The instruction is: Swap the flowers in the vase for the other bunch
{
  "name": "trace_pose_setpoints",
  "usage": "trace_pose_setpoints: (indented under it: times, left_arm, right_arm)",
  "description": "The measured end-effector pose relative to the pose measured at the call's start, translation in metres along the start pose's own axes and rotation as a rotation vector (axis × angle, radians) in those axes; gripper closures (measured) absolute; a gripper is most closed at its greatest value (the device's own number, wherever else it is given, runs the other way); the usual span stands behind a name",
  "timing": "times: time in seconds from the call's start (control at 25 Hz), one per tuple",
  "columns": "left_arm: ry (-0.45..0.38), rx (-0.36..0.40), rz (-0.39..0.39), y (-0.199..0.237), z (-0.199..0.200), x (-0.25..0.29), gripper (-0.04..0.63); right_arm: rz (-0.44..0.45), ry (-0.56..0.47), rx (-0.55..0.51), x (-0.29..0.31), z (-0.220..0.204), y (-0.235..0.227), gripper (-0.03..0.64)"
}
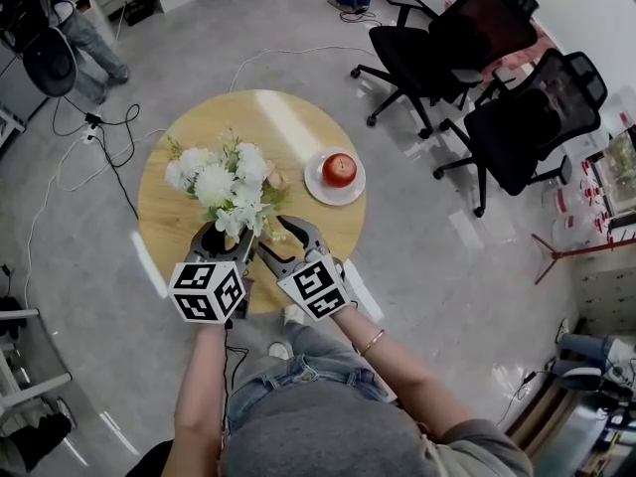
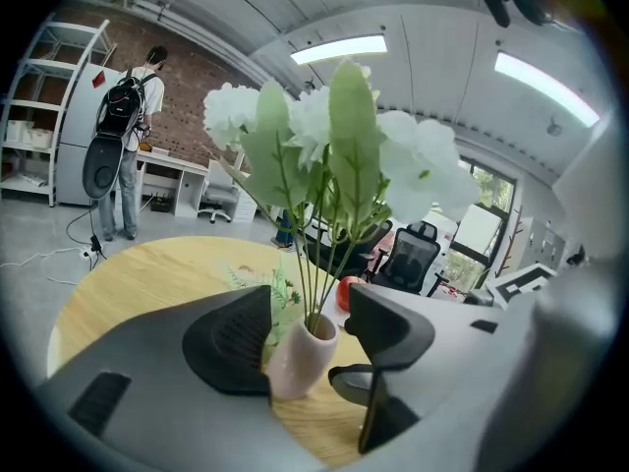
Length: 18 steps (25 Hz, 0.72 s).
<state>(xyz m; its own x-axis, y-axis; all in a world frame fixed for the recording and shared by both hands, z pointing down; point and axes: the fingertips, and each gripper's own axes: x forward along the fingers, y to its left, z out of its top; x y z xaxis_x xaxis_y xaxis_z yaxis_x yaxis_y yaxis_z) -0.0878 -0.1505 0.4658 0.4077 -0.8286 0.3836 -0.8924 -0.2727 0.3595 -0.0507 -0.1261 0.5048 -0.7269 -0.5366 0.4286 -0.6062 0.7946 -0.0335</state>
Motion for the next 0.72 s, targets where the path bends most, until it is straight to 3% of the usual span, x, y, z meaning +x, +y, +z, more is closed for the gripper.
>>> trace_pose_setpoints:
  times: [0.72]
  left_arm:
    - [-0.047, 0.0, 0.017, -0.005, 0.031, 0.026, 0.371]
  right_arm:
    - [0.083, 0.003, -0.142, 0.028, 0.009, -0.005, 0.375]
